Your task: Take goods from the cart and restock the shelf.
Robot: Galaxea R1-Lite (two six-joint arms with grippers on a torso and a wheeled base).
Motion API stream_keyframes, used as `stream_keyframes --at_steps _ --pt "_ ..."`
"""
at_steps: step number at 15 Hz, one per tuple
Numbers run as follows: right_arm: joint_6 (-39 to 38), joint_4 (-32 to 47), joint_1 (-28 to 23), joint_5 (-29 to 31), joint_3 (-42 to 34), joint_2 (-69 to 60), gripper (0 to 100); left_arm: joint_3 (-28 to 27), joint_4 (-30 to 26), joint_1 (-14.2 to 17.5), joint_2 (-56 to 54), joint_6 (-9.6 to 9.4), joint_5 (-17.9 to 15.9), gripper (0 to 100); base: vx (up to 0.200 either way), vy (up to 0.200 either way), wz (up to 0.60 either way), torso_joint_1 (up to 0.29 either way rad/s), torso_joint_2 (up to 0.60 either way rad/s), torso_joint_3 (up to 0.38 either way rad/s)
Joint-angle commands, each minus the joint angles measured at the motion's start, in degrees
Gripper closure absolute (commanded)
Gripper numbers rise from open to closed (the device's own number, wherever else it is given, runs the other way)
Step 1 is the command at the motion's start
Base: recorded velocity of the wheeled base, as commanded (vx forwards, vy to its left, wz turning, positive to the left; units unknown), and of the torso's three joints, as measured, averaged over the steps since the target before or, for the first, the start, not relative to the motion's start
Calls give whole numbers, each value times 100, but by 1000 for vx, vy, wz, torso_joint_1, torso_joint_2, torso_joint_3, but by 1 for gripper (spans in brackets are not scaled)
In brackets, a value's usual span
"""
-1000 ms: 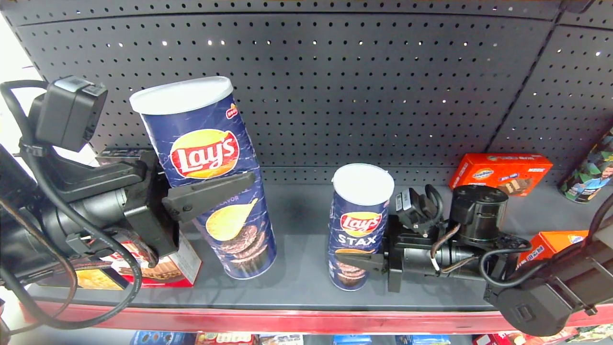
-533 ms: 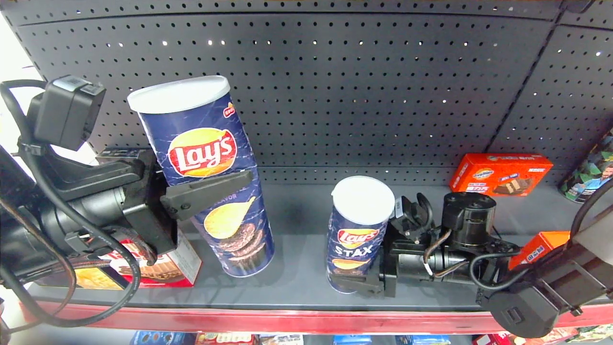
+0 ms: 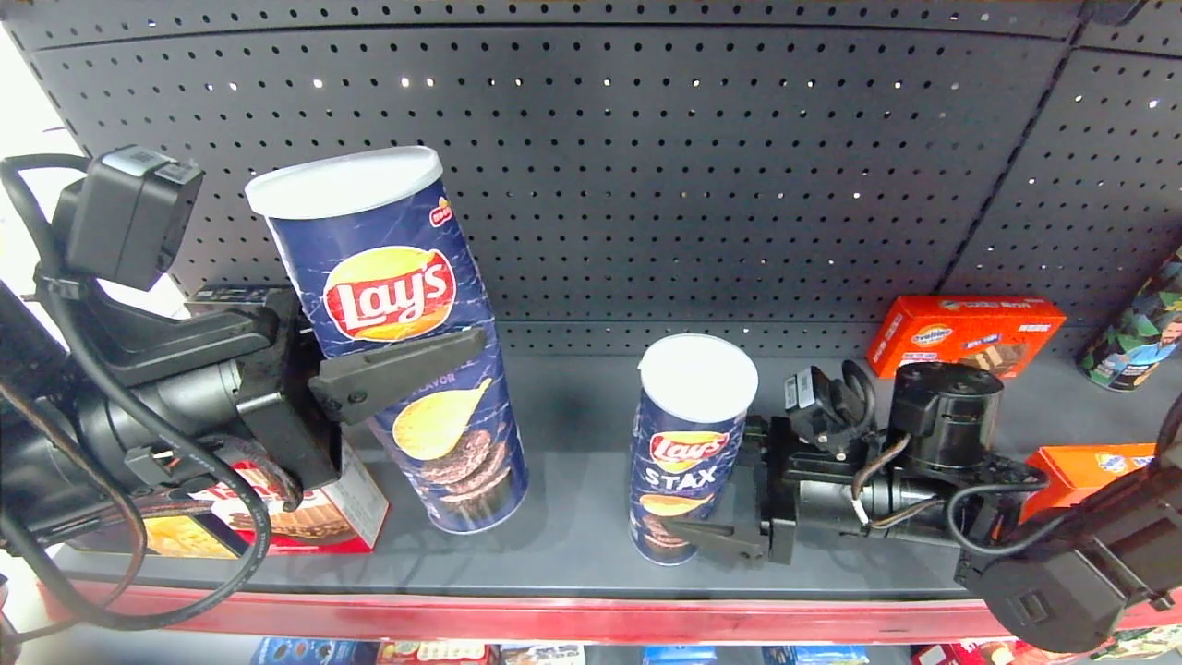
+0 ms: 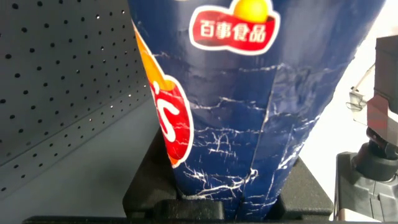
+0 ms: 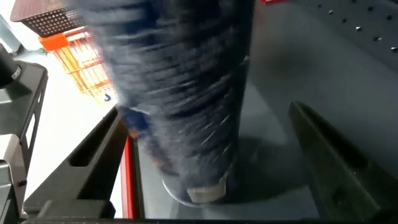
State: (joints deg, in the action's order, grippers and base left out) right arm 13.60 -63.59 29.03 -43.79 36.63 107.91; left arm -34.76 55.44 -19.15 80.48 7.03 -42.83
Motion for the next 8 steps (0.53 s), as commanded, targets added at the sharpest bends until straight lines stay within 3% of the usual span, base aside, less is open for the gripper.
stream_keyframes --at_steps 1,6,8 --pt "2 -5 -196 -7 -306 -517 0 -5 2 -1 20 9 2 100 0 0 0 0 0 0" --pt "-42 57 -565 2 -1352 -2239 0 4 2 8 20 9 2 100 0 0 0 0 0 0" --pt "-60 110 -1083 37 -1624 -2916 0 4 2 -1 38 9 2 100 0 0 0 0 0 0"
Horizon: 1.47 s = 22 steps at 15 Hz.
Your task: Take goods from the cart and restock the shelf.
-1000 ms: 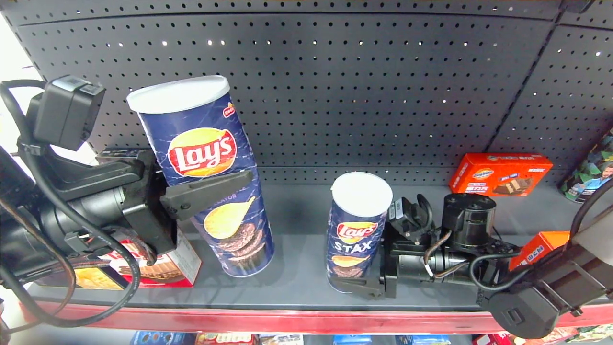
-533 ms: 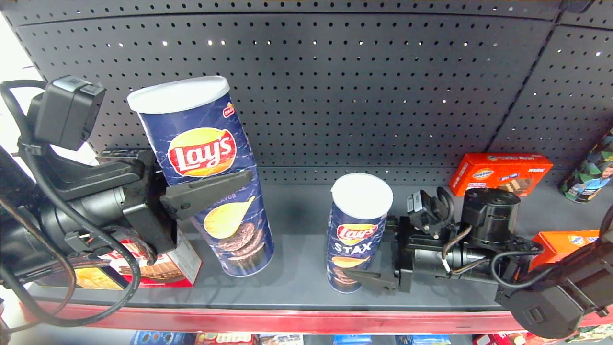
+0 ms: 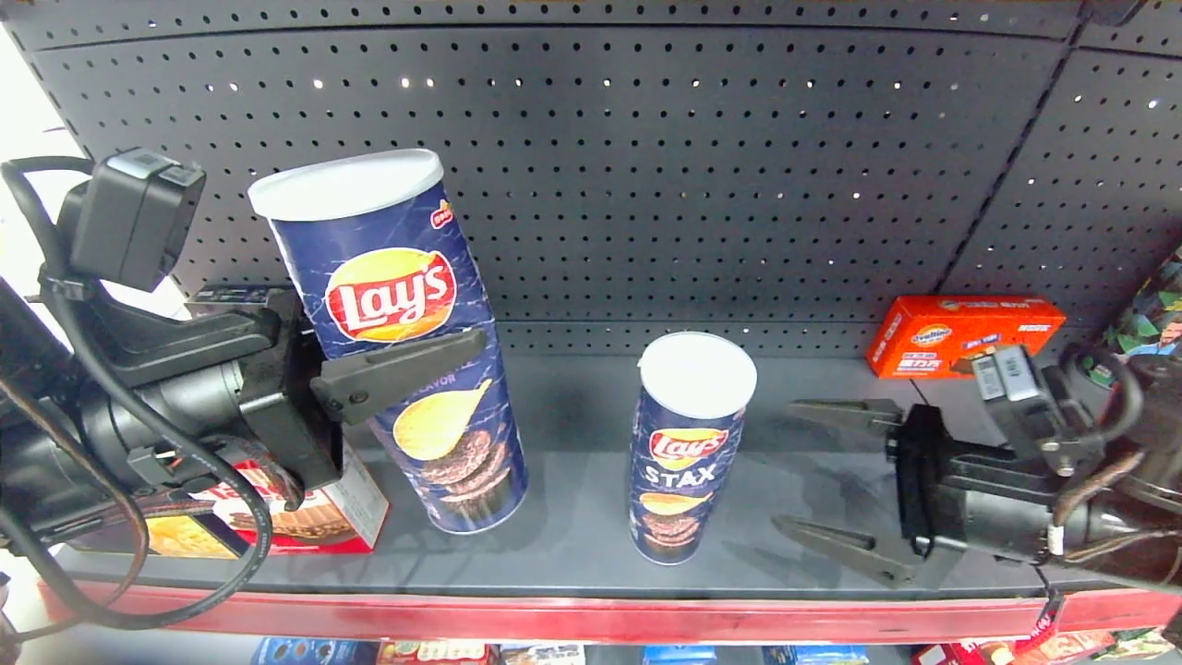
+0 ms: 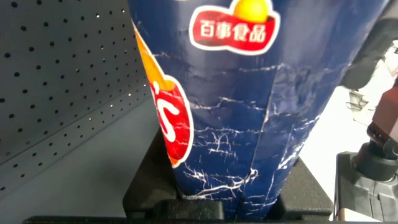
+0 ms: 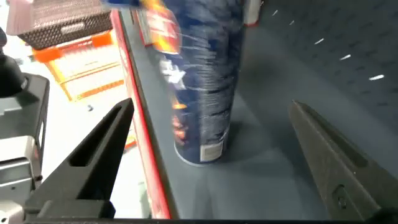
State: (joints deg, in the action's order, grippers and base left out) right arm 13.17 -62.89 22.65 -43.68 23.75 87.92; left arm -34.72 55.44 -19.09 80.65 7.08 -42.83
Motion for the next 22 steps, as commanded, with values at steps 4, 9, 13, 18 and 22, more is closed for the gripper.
stream_keyframes --at_steps 4,9,13,18,22 --pt "-649 515 -1694 545 -740 -2622 0 0 2 -7 29 -5 2 100 0 0 0 0 0 0" --pt "-974 2475 -2581 2206 -1847 -5206 0 -61 81 -25 135 -49 -15 100 0 0 0 0 0 0" --pt "-1343 4962 -2819 3252 -1997 -7096 0 79 160 -16 91 -49 -33 100 0 0 0 0 0 0" --pt "-1325 6298 -2907 4763 -2375 -8247 0 -17 151 -104 117 -102 -42 100 0 0 0 0 0 0" --pt "-1325 6289 -2907 4755 -2375 -8247 0 123 116 -235 3 -102 -33 100 0 0 0 0 0 0"
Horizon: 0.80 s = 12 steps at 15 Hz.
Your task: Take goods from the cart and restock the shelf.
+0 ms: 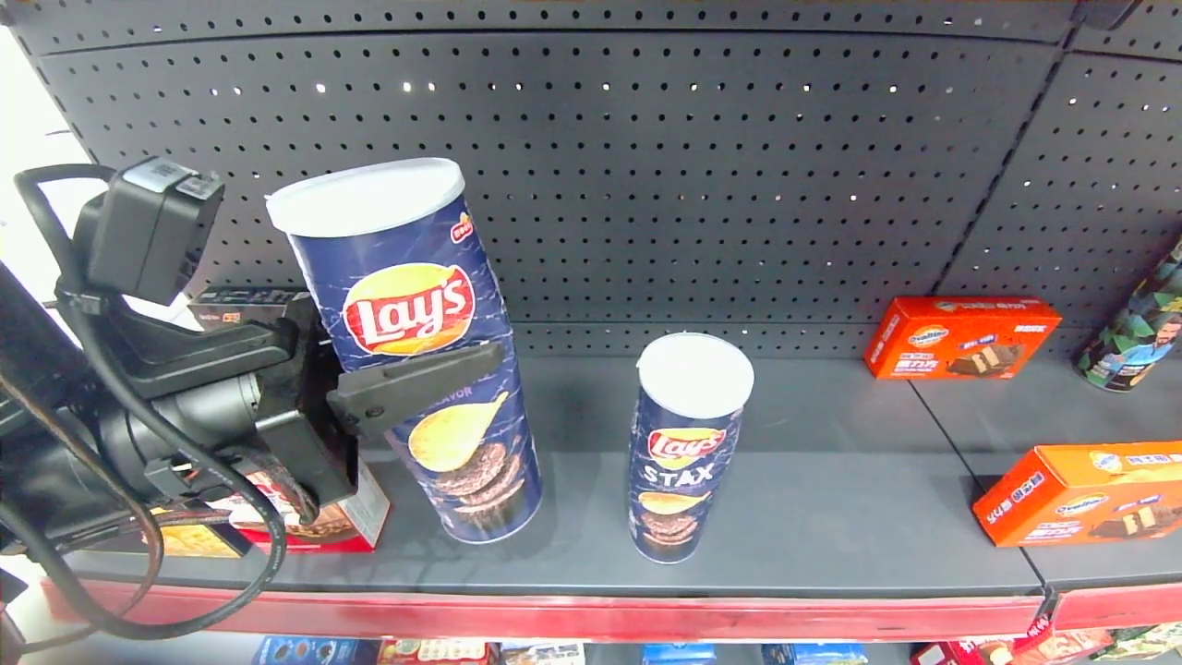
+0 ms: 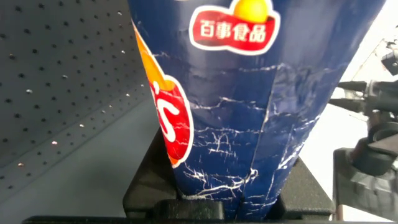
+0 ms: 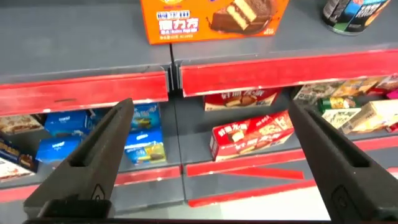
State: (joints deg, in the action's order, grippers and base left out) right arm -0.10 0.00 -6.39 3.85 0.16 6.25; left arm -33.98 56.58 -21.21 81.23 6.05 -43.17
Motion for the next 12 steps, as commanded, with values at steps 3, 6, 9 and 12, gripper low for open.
stream_keyframes --at_steps 3,6,9,12 --pt "1 0 -3 1 -16 -72 0 251 -41 -261 -335 11 10 100 0 0 0 0 0 0" --pt "1 0 -3 1 -16 -80 0 110 29 -234 -89 2 -87 100 0 0 0 0 0 0" --pt "1 0 -3 1 -16 -80 0 -39 -24 -67 34 19 -95 100 0 0 0 0 0 0" --pt "1 0 -3 1 -16 -80 0 -285 -112 -41 139 11 54 100 0 0 0 0 0 0"
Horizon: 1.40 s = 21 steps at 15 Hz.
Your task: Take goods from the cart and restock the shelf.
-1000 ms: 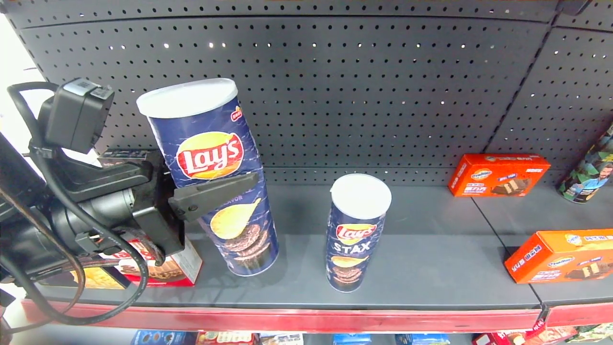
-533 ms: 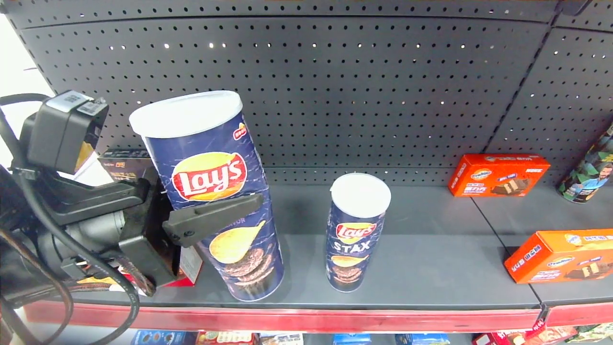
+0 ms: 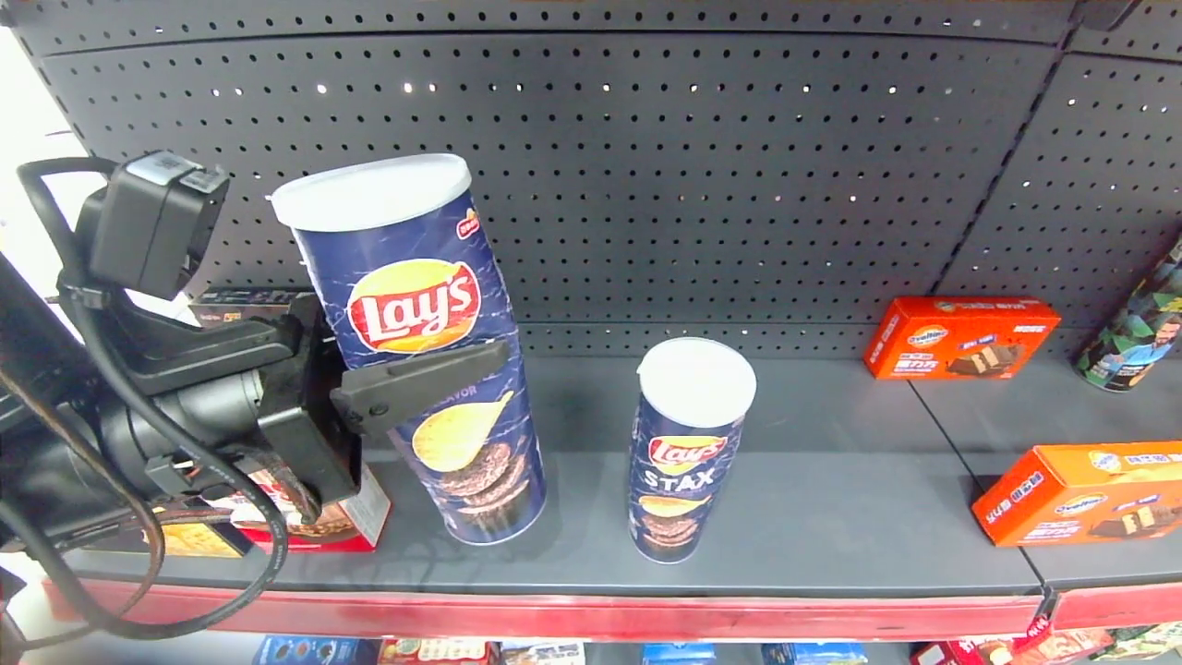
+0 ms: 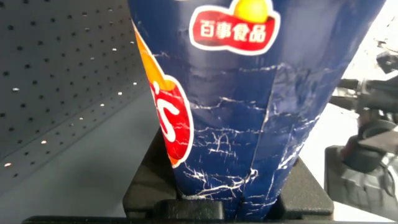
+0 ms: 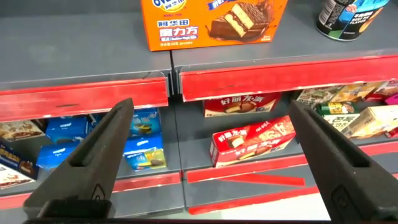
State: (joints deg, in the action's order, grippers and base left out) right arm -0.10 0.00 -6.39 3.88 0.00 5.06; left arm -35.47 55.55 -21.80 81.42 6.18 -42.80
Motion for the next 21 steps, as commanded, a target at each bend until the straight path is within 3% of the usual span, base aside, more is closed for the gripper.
stream_keyframes --at_steps 1,4,6,8,11,12,15,18,21 --pt "1 0 -3 -1 0 39 0 -320 -9 35 225 -3 -9 100 0 0 0 0 0 0" --pt "1 0 -3 -1 0 39 0 -829 -150 9 568 85 -141 100 0 0 0 0 0 0" --pt "1 0 -3 -1 0 39 0 -1102 -247 237 744 76 -317 100 0 0 0 0 0 0" --pt "1 0 -3 -1 0 39 0 -1374 -247 387 1192 -267 -317 100 0 0 0 0 0 0" --pt "1 0 -3 -1 0 39 0 -1911 -299 272 1623 -346 -325 100 0 0 0 0 0 0" --pt "1 0 -3 -1 0 39 0 -2157 -669 229 1737 -390 -317 100 0 0 0 0 0 0" --pt "1 0 -3 -1 0 39 0 -3123 -1723 211 2308 -1022 -325 100 0 0 0 0 0 0" --pt "1 0 -3 -1 0 39 0 -3906 -1952 26 2897 -1031 -299 100 0 0 0 0 0 0" --pt "1 0 -3 -1 0 39 0 -4248 -1899 -44 3301 -1040 -281 100 0 0 0 0 0 0"
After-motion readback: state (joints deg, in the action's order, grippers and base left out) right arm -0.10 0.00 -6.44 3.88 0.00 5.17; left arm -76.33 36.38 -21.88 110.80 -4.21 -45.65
